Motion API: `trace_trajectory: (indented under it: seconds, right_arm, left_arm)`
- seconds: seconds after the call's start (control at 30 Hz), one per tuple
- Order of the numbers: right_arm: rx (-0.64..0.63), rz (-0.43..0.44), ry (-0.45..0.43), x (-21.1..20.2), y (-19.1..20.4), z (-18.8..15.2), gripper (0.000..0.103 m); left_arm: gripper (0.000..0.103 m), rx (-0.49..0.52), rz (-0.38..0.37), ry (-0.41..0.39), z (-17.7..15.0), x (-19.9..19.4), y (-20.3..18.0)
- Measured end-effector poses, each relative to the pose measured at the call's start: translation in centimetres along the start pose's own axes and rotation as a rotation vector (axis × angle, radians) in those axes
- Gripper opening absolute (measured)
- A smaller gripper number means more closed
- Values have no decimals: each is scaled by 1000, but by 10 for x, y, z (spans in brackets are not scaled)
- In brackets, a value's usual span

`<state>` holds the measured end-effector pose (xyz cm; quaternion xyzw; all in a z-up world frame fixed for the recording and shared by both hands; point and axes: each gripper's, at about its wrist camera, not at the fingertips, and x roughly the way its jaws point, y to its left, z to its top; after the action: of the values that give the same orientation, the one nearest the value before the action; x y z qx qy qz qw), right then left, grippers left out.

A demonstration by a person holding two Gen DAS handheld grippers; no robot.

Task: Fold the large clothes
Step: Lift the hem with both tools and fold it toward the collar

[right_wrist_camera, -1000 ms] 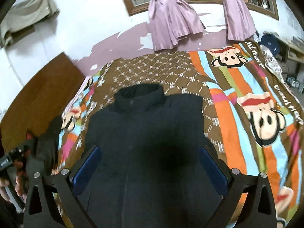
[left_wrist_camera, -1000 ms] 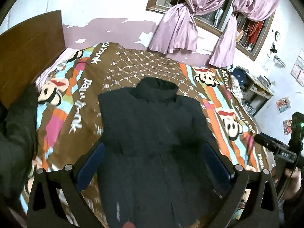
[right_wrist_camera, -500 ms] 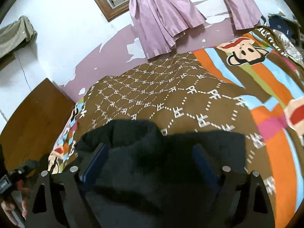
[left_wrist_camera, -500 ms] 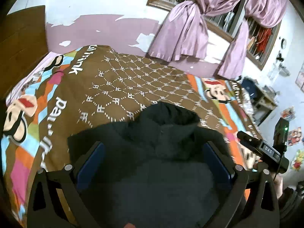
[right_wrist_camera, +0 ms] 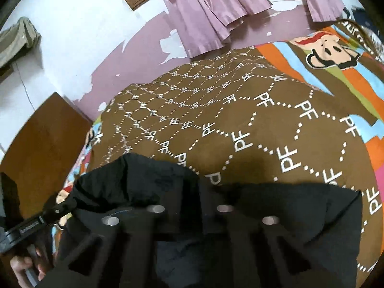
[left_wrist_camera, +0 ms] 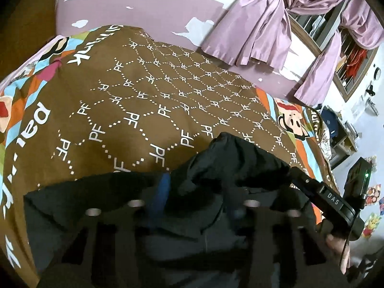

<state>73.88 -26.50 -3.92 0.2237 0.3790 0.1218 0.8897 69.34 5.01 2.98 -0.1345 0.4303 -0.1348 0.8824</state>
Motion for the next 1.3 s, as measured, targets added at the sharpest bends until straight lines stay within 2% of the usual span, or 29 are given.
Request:
trace_trajectory:
  seconds: [0.03,0.1,0.13,0.27,0.4,0.53,0.63,0.77,0.87,0.93,1.0,1.13,1.23,1.3]
  right_arm:
    - [-2,8,-3,-3,-1,-1,8]
    - [-25,18,2,-17,-4,-8,6]
    - [-56,15,3,-25,-4,-12,5]
    - [-151,-25,47,-44,-11,-37,4]
    - [-190,-70,120,-31,-16,-65,3]
    - [-119,-71,148,-19,-33,-75,3]
    - [-136,-99,164,-11,-32,-82,3]
    - [-152,-89,136,-30,-27,-78,5]
    - [-206,-98,124,-50,-16,-71,5]
    - [-230,-110,110,-62,-8,-66,5]
    - [-235,-97,79,-75,2,-57,5]
    - [-221,-51,40,-83,28,-34,5]
    - [-219,-8,36,-73,50,-17,5]
    - [-214,24,38,-60,64,-7,5]
  left_arm:
    - [13,8,18,5,-1,1,0]
    - [7,5,32,1,-3,-2,-1]
    - [4,-4,14,-7,-5,-9,4]
    - [3,13,-21,-2,-17,-28,17]
    - [2,-35,-51,52,-40,-34,38]
    - [2,-20,-5,112,-69,-16,46]
    - [2,-48,-16,106,-87,-6,55]
    - [2,1,20,84,-91,-5,48]
    - [7,27,30,66,-91,-17,42]
    - [20,43,44,69,-92,-28,38]
    - [29,55,40,55,-91,-38,34]
    - [36,79,-3,-83,-79,-74,19]
    - [41,41,-27,-139,-61,-81,9]
    - [41,16,-41,-140,-47,-76,2]
